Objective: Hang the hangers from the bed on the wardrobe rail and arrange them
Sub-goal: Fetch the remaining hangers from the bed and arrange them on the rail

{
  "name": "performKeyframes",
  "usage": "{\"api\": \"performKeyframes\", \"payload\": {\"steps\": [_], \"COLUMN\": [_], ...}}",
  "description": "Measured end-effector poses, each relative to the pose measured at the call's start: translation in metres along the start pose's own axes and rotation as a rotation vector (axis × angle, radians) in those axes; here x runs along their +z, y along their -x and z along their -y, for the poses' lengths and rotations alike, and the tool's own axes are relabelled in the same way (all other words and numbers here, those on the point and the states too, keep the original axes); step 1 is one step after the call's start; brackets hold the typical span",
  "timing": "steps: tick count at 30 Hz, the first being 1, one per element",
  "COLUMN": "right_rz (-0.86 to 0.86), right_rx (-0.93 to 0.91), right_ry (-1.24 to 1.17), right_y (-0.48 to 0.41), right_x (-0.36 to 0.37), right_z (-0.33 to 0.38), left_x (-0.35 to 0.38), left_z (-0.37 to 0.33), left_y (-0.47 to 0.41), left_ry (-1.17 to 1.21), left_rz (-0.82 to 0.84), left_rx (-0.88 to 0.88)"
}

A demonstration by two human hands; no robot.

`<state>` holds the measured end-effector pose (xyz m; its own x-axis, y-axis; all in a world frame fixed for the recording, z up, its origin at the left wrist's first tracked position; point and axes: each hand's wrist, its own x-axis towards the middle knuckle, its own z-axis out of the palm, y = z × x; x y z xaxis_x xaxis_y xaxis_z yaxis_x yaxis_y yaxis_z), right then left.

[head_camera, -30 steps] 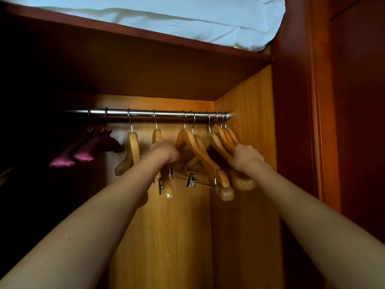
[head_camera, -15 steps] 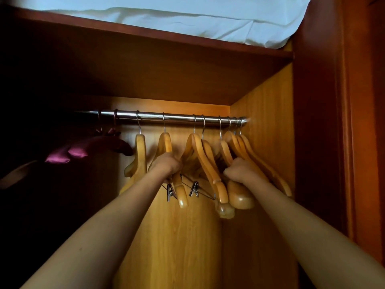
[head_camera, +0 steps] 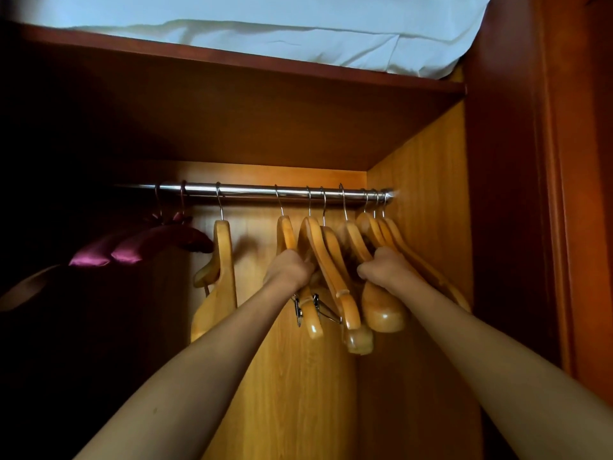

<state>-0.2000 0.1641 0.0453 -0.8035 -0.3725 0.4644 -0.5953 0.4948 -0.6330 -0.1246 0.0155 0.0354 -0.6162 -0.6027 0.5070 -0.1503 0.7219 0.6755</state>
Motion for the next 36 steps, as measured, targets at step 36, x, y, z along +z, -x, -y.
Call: {"api": "performKeyframes", "payload": {"steps": [36], "right_rz": [0.094], "right_rx": [0.216], "right_ry": [0.169], "right_y": [0.109], "right_x": [0.034], "right_z": [-0.062], "left_x": [-0.009], "left_z": [-0.006], "left_y": [0.054], "left_ry": [0.06], "left_rz": [0.229], "left_rx": [-0.112]}}
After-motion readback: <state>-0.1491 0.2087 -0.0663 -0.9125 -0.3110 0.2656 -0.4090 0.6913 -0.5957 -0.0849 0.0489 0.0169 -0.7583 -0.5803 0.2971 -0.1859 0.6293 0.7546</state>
